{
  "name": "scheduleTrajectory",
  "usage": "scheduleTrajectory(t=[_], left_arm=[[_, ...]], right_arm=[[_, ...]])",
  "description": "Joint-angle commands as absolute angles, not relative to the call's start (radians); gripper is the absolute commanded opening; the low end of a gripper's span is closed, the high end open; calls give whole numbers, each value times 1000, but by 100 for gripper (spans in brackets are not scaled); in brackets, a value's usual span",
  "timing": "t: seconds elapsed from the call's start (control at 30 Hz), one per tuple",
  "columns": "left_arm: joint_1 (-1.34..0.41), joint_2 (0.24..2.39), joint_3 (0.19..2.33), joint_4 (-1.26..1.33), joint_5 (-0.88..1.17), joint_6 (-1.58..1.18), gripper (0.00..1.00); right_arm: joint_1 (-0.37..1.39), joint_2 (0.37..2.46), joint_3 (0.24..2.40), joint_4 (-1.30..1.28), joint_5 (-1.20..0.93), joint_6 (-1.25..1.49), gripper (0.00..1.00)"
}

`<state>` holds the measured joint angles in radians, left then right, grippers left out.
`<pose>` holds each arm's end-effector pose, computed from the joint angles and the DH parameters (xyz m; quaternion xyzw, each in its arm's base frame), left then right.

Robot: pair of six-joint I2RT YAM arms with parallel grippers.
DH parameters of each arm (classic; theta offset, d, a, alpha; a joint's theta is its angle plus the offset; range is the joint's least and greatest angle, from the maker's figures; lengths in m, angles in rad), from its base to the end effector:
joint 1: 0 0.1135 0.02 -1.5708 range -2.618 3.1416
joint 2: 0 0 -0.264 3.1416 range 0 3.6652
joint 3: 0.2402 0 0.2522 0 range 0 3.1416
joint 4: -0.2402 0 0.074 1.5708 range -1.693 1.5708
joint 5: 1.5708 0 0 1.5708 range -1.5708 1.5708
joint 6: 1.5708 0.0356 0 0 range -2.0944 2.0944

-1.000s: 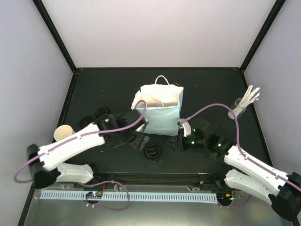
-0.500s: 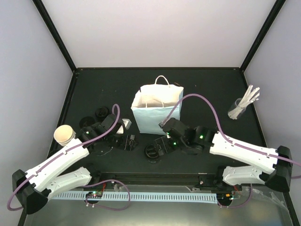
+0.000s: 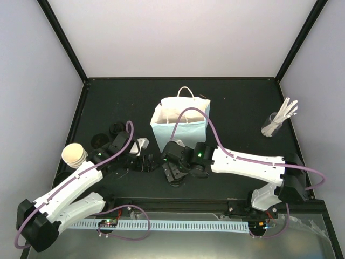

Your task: Pack the takeout coffee

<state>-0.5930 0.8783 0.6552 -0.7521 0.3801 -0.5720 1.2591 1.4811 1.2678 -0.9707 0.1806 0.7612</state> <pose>0.1283 -0.1024 0.2324 0.0653 0.9381 -0.3093 0.1413 0.0949 0.2737 0.2823 -0.2240 0.9515 0.1151 0.1767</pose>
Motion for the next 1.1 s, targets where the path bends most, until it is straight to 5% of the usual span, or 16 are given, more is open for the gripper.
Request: scheduleTrajectory(t=[0.0, 1.07], left_arm=[[-582, 895, 638, -685, 462, -551, 87], [-585, 1002, 581, -541, 534, -548, 84]], right_arm=[[1267, 1506, 1307, -994, 196, 782, 100], [1295, 1573, 1305, -965, 172, 875, 97]])
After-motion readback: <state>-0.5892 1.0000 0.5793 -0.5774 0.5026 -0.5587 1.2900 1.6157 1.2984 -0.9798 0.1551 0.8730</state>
